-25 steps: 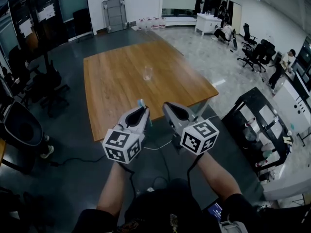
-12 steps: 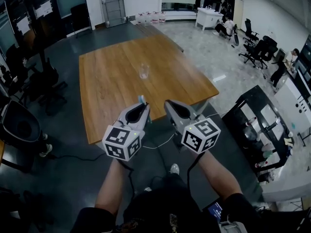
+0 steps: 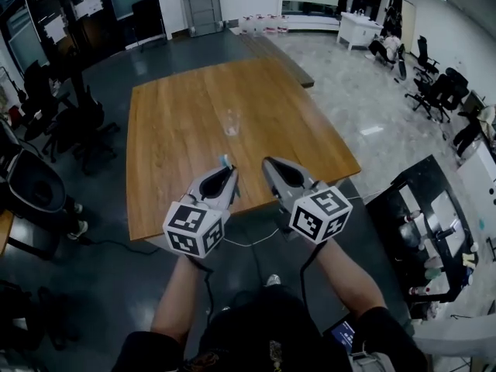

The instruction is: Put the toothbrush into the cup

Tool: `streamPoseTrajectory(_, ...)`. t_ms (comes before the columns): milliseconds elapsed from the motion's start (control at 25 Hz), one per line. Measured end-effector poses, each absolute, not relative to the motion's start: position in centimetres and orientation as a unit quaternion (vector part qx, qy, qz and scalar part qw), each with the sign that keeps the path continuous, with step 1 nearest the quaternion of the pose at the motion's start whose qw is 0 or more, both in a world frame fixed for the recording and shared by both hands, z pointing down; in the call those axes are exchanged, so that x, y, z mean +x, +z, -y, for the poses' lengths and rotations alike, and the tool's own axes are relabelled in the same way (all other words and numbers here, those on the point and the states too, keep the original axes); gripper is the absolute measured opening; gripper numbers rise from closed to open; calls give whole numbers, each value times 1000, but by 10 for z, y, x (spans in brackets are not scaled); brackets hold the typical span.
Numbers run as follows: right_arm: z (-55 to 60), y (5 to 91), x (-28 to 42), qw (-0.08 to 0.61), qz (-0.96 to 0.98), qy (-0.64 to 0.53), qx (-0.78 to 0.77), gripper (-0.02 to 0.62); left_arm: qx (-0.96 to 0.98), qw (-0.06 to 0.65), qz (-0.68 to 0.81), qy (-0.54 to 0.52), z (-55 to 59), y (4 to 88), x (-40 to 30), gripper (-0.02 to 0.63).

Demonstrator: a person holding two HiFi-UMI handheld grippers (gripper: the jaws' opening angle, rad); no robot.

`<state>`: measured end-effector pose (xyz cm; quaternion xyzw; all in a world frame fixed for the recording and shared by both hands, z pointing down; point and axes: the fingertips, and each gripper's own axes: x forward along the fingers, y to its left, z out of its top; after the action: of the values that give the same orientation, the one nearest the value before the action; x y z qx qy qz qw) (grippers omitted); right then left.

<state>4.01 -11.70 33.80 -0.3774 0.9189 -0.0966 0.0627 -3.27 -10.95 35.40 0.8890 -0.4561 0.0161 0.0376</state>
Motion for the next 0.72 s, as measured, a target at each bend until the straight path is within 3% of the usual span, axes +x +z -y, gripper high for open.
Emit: streamPoseTrajectory(720,240,362,69,56,-936,-132,-322,2,844,61,532,42,222,372,-17,26)
